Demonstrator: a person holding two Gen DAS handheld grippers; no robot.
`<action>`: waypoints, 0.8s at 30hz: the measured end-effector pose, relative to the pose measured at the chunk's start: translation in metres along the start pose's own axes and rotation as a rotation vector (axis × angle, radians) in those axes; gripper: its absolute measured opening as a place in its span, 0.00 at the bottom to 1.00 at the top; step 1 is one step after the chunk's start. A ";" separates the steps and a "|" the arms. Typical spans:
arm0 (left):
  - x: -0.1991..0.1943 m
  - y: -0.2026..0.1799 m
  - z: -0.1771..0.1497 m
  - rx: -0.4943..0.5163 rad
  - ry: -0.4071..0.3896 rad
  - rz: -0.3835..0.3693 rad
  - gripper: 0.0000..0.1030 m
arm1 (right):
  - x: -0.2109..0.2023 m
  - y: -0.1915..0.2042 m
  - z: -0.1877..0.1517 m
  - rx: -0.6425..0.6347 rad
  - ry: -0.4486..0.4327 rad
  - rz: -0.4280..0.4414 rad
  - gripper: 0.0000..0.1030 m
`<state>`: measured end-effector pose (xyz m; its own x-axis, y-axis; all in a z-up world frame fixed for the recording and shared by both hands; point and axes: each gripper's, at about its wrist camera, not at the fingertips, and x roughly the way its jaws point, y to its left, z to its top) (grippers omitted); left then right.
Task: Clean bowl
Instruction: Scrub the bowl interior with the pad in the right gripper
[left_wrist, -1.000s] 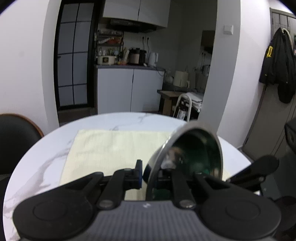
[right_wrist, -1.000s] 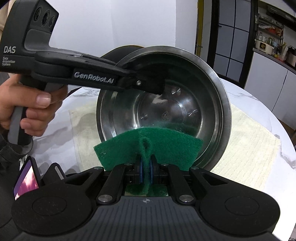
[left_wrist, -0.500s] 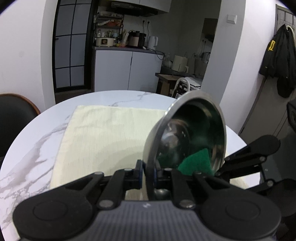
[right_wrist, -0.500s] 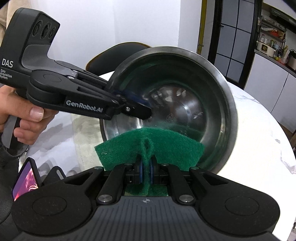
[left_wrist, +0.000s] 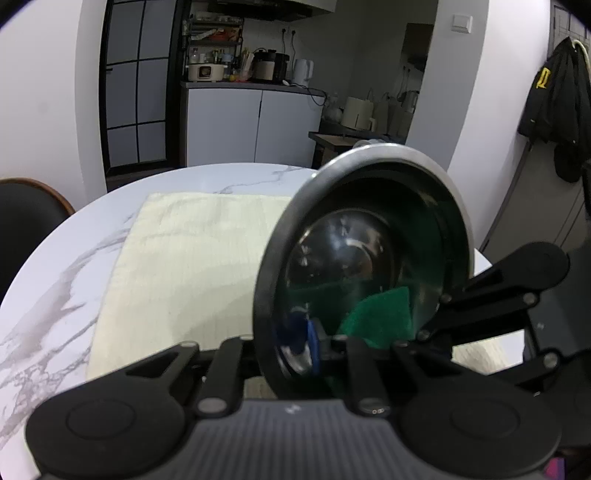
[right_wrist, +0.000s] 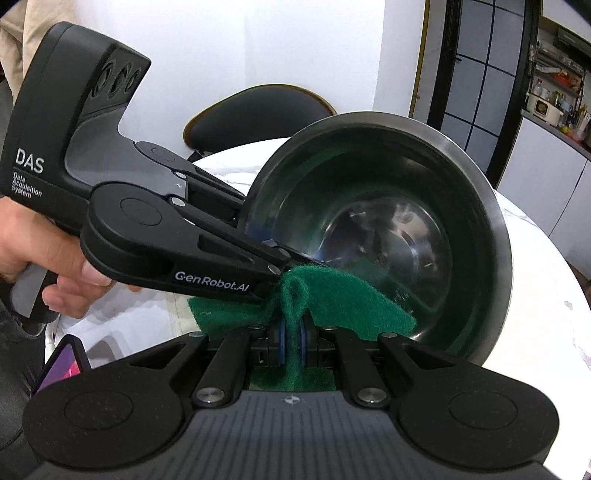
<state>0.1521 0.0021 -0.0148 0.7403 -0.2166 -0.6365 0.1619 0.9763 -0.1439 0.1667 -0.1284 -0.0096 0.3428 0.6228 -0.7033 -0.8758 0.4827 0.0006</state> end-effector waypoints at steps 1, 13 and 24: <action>0.000 0.001 0.000 -0.001 0.001 -0.002 0.16 | 0.000 -0.001 0.000 0.002 0.002 0.000 0.08; -0.003 -0.005 0.002 0.050 -0.024 0.014 0.10 | -0.008 -0.014 -0.016 -0.039 0.037 -0.221 0.08; 0.000 0.000 0.005 0.048 -0.027 0.022 0.11 | -0.008 -0.019 0.000 0.028 -0.127 -0.350 0.08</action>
<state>0.1554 0.0019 -0.0113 0.7613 -0.1957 -0.6182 0.1763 0.9799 -0.0931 0.1802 -0.1425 -0.0038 0.6607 0.4874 -0.5709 -0.6889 0.6957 -0.2034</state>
